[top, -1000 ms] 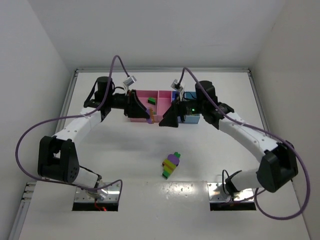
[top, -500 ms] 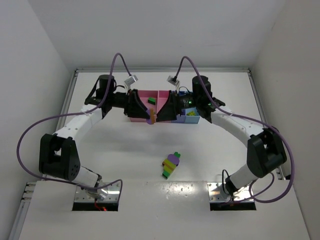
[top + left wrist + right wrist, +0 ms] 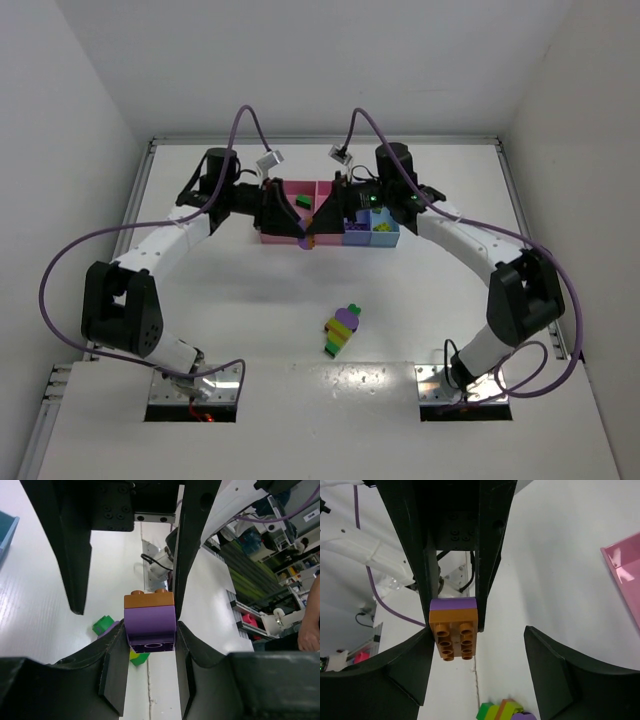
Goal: Sort the legos into containers by color
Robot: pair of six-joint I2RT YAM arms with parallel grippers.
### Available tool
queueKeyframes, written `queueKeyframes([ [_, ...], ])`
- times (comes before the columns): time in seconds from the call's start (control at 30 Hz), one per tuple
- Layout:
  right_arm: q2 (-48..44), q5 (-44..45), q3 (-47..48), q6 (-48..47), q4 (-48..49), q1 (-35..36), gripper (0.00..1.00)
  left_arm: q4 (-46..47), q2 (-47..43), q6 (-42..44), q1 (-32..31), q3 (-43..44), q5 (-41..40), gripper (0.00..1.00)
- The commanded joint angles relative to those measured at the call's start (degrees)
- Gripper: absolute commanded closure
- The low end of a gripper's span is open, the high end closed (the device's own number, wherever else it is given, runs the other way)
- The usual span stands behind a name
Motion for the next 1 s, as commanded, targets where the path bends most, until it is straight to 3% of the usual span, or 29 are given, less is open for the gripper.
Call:
queueKeyframes([
  [0.0,1.1,1.2,2.4,-3.4,-1.6,0.3,0.30,1.4,-0.1,1.4,-0.6,2.2,1.7,0.99],
  [0.07,1.1,0.7,2.4,-3.4,-1.1,0.8,0.32,1.4,-0.1,1.4,-0.6,2.2,1.7,0.99],
  [0.2,1.1,-2.2,1.9,-3.4,0.1,0.8,0.67,1.4,-0.1,1.4,-0.6,2.2,1.2,0.99],
  [0.4,-0.8,-5.2,0.0,-2.7,1.4,0.1,0.93,1.4,-0.1,1.9,-0.1,0.5,-1.7,0.99],
  [0.6,-4.5,-3.9,-2.5,-8.6,-7.2,-4.8,0.99,2.5,-4.6,1.4,3.4,-3.2,-9.6,0.99],
  [0.73,-6.0,-2.6,-3.8,-12.3,-10.8,-8.4,1.00,7.5,-8.0,-4.4,7.0,-7.2,-16.1,1.00],
  [0.87,-6.6,1.2,-4.3,-16.0,-14.3,-12.0,1.00,9.0,-13.0,-5.8,7.6,-10.5,-24.9,1.00],
  [0.97,-6.6,10.7,-4.3,-18.9,-15.7,-13.6,1.00,5.7,-16.9,-4.4,5.3,-10.5,-38.1,1.00],
])
